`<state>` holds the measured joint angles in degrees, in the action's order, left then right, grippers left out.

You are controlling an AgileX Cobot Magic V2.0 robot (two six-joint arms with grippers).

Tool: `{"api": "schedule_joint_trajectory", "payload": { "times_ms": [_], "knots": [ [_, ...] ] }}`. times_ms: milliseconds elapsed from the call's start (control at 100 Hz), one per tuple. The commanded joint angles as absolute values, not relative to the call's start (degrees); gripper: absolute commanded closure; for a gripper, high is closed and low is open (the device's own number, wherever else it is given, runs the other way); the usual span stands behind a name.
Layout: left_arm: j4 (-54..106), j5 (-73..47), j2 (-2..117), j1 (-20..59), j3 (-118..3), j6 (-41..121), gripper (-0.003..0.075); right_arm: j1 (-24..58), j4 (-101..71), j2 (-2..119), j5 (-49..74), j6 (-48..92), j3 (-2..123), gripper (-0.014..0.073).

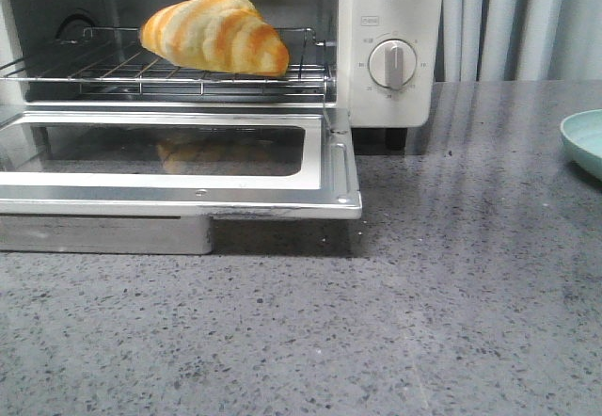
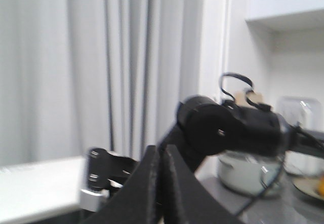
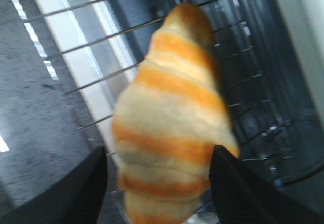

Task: Put bread in oven
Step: 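Lower the croissant onto the wire rack and open the right gripper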

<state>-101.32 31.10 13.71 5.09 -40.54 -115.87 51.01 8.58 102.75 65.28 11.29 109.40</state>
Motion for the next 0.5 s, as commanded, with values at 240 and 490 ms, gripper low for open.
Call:
{"api": "schedule_joint_trajectory", "payload": {
  "times_ms": [240, 490],
  "knots": [
    [-99.4, 14.9, 3.3, 5.3, -32.5, -116.2, 0.0742, 51.2, 5.1, 94.8, 73.5, 11.1, 111.4, 0.0668],
    [-99.4, 6.4, 1.0, 5.3, -20.9, -115.3, 0.0742, 51.2, 7.2, 88.9, 74.7, 11.2, 111.4, 0.0668]
  ]
}}
